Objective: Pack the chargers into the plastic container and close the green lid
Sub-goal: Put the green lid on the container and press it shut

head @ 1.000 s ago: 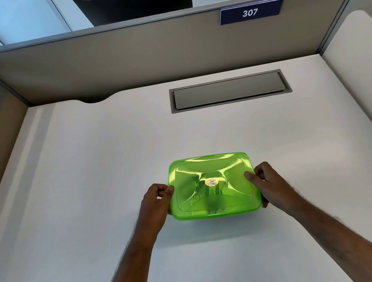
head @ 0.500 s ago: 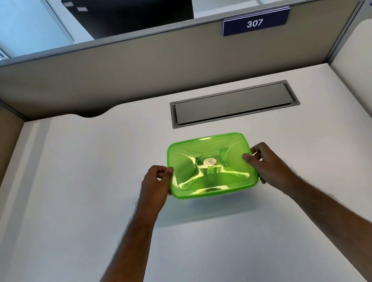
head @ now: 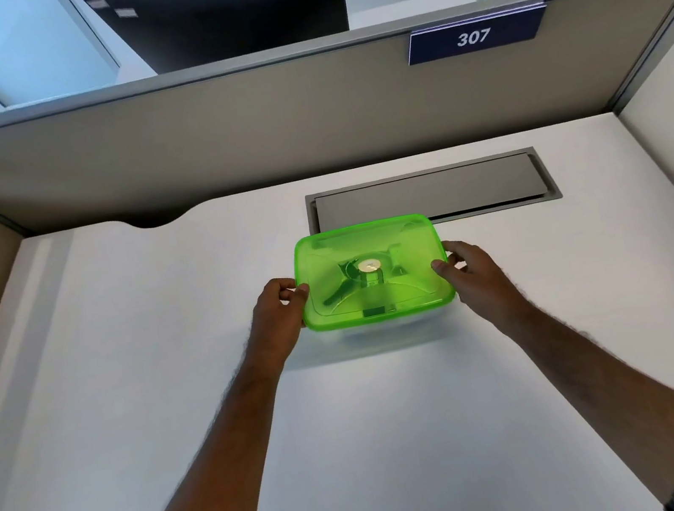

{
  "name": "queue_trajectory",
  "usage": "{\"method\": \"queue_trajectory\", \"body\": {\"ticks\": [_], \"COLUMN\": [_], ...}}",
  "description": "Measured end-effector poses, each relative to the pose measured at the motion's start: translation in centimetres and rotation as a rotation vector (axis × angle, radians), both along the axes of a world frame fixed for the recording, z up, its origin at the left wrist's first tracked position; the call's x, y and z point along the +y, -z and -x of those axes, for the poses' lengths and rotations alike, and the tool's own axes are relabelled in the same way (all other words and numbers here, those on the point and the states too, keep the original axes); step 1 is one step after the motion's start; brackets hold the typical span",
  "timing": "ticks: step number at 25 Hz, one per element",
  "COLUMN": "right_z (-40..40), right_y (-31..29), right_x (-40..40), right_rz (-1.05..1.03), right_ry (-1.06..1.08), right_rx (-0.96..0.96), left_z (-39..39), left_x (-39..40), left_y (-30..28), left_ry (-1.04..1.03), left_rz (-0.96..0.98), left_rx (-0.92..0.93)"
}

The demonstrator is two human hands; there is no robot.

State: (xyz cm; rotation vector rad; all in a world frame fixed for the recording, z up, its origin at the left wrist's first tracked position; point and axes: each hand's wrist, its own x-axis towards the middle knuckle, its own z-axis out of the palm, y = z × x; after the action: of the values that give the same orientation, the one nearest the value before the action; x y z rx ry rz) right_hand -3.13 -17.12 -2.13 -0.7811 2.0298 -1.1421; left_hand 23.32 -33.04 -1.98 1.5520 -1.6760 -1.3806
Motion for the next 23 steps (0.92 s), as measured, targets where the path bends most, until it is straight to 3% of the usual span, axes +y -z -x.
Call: {"method": "queue_trajectory", "body": {"ticks": [23], "right_z": [1.4], "right_y": [0.7], "right_x": [-3.7], "right_rz": [-0.006], "right_ry": [0.029], "right_rx": [0.060], "left_z": [1.8], "left_x": [-2.6], "left_y": [0.4], "left_ry": [0.062], "left_rz": [-0.037], "left_rx": [0.000]}}
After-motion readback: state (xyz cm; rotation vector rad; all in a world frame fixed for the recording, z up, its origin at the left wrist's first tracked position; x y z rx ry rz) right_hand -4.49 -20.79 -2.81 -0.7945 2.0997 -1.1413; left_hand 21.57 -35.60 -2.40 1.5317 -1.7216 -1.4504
